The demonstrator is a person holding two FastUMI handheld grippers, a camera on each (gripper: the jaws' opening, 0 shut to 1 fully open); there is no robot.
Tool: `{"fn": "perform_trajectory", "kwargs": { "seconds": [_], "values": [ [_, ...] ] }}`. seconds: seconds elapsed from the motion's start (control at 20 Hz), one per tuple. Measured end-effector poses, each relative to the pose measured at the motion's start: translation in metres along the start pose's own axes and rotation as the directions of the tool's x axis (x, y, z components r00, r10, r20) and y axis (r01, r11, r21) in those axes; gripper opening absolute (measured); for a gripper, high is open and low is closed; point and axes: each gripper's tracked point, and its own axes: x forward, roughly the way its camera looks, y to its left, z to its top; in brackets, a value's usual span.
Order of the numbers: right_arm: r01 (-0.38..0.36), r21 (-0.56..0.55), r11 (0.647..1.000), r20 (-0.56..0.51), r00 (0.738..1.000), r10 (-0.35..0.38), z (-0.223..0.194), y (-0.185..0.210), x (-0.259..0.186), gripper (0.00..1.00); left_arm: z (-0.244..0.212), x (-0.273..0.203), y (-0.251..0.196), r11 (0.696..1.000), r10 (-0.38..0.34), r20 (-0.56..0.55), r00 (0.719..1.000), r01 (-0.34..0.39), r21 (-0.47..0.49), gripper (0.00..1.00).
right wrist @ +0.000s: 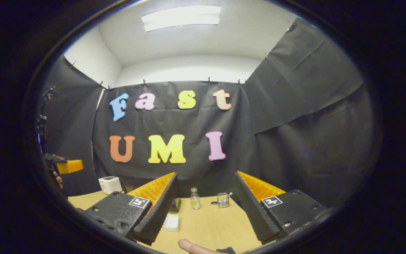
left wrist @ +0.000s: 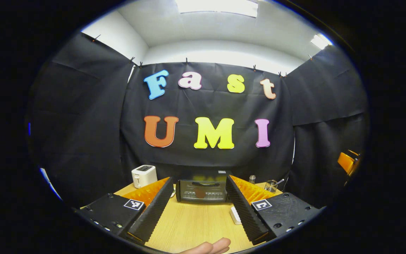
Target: Open the electric oven with the left hand, put the food in, and close the electric oven.
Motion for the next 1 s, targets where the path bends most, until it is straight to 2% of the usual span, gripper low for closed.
{"fn": "perform_trajectory", "kwargs": {
  "seconds": [0.1,0.15,0.2,0.25,0.3,0.45,0.5,0.55,0.75,0.8,0.85,1.0],
  "values": [
    [-0.006,-0.007,1.000,0.013,1.000,0.006,0.005,0.000,-0.013,0.96,-0.003,-0.023,-0.001,1.000,0.001,0.017,1.000,-0.001,-0.016,0.95],
    [-0.013,-0.008,1.000,0.017,1.000,0.013,0.005,0.001,-0.020,1.00,-0.009,-0.032,-0.002,1.000,-0.002,0.020,1.000,0.003,-0.016,0.95],
    [-0.019,-0.011,1.000,0.021,1.000,0.019,0.004,0.002,-0.024,0.96,-0.016,-0.042,-0.003,1.000,-0.002,0.018,1.000,0.002,-0.018,0.95],
    [-0.020,-0.017,1.000,0.022,1.000,0.021,0.002,0.001,-0.028,0.96,-0.022,-0.049,-0.004,1.000,-0.005,0.018,1.000,0.005,-0.021,0.95],
    [-0.021,-0.026,0.999,0.022,1.000,0.021,0.001,0.000,-0.029,1.00,-0.026,-0.052,-0.010,1.000,-0.022,0.011,1.000,0.022,-0.020,0.95],
    [-0.019,-0.048,0.999,0.022,1.000,0.020,0.003,0.000,-0.032,1.00,-0.016,-0.059,-0.018,0.999,-0.050,0.027,0.998,0.049,0.008,0.95],
    [-0.013,-0.044,0.999,0.028,0.999,0.015,0.005,-0.001,-0.034,0.96,-0.014,-0.057,-0.017,0.999,-0.045,0.042,0.998,0.044,0.019,0.95],
    [-0.009,-0.042,0.999,0.032,0.999,0.010,0.007,-0.003,-0.034,1.00,-0.013,-0.058,-0.019,0.999,-0.044,0.051,0.998,0.043,0.027,0.95],
    [0.005,-0.038,0.999,0.025,1.000,-0.004,0.003,-0.007,-0.034,1.00,-0.020,-0.061,-0.034,0.996,-0.079,0.046,0.996,0.077,0.041,0.95],
    [0.004,-0.033,0.999,0.024,1.000,-0.004,0.003,-0.008,-0.034,0.96,-0.020,-0.060,-0.032,0.996,-0.076,0.049,0.996,0.073,0.047,0.95],
    [0.004,-0.031,1.000,0.023,1.000,-0.003,0.002,-0.009,-0.033,1.00,-0.019,-0.060,-0.032,0.996,-0.074,0.056,0.996,0.071,0.053,0.95],
    [0.006,-0.032,0.999,0.018,1.000,-0.005,-0.001,-0.012,-0.033,1.00,-0.014,-0.062,-0.037,0.995,-0.076,0.082,0.994,0.071,0.068,0.95]
  ]
}}
